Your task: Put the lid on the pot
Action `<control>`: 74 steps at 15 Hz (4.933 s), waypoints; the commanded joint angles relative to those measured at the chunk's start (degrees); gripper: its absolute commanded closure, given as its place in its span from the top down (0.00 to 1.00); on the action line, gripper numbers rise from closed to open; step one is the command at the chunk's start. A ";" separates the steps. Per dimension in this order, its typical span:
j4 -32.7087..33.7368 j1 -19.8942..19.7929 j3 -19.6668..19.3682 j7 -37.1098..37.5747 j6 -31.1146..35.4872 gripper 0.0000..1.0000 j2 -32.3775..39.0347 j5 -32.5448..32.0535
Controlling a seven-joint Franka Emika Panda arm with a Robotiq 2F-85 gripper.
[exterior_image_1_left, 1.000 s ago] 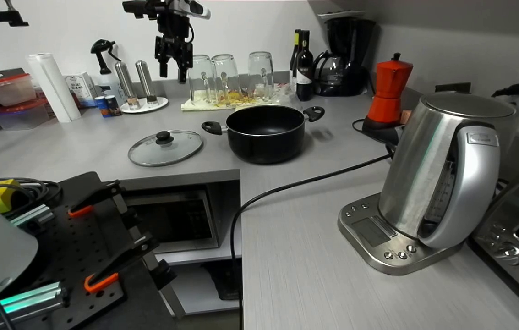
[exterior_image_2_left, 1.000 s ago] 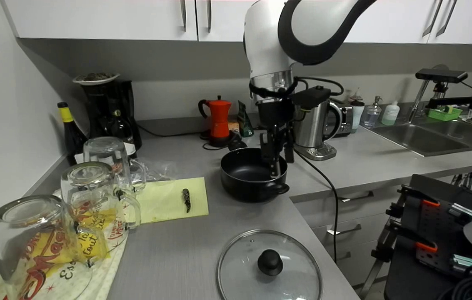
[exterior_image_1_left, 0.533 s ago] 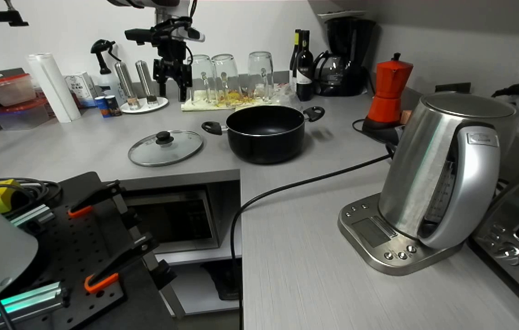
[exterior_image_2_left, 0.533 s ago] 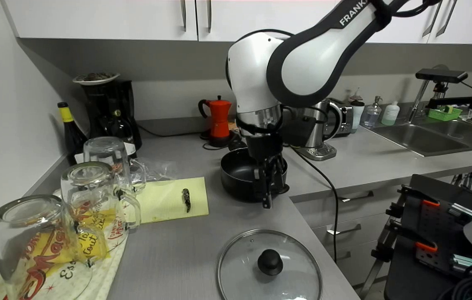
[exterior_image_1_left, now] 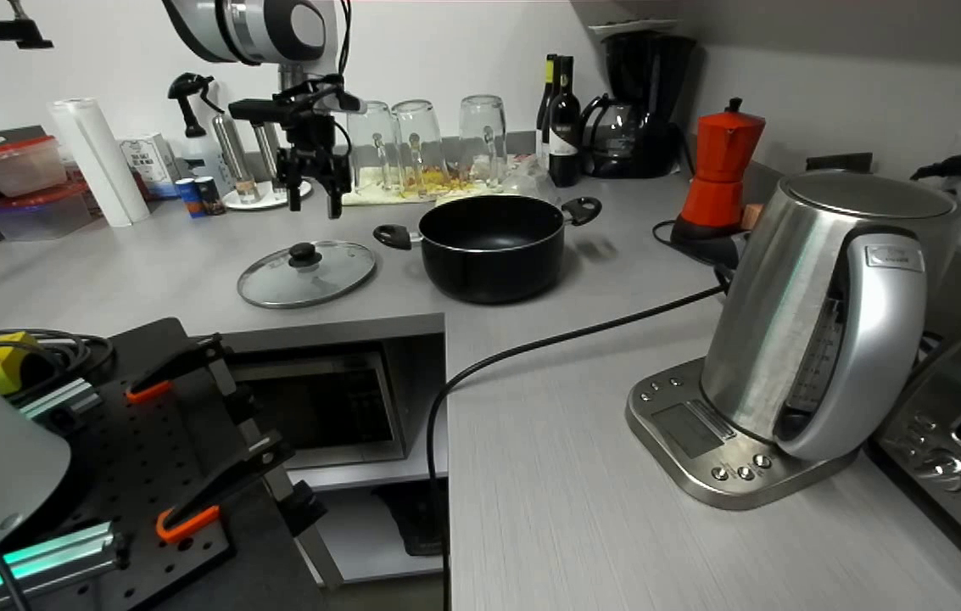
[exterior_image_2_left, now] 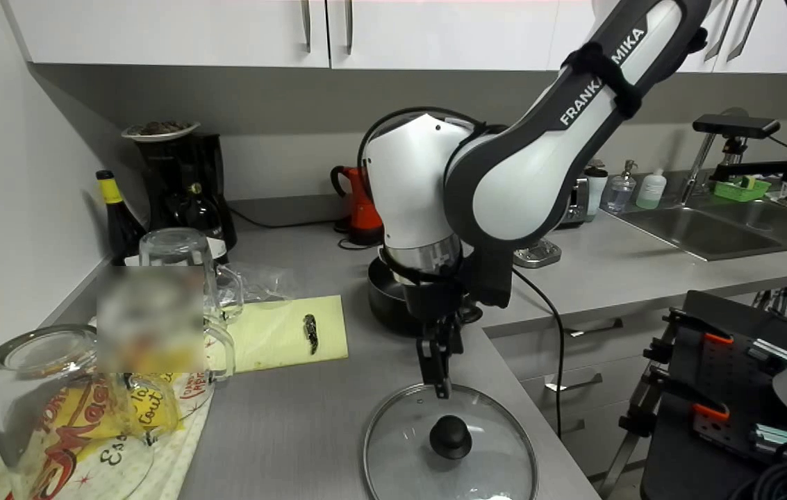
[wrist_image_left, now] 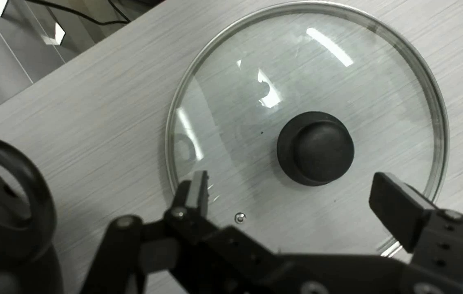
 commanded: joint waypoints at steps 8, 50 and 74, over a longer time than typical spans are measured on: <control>3.00 3.89 -1.21 -1.87 5.77 1.00 7.83 -4.96; 1.25 7.14 -0.62 -0.49 -0.22 0.26 -2.26 -6.68; 10.56 -10.30 -5.43 -2.62 -12.10 0.26 -12.41 -2.40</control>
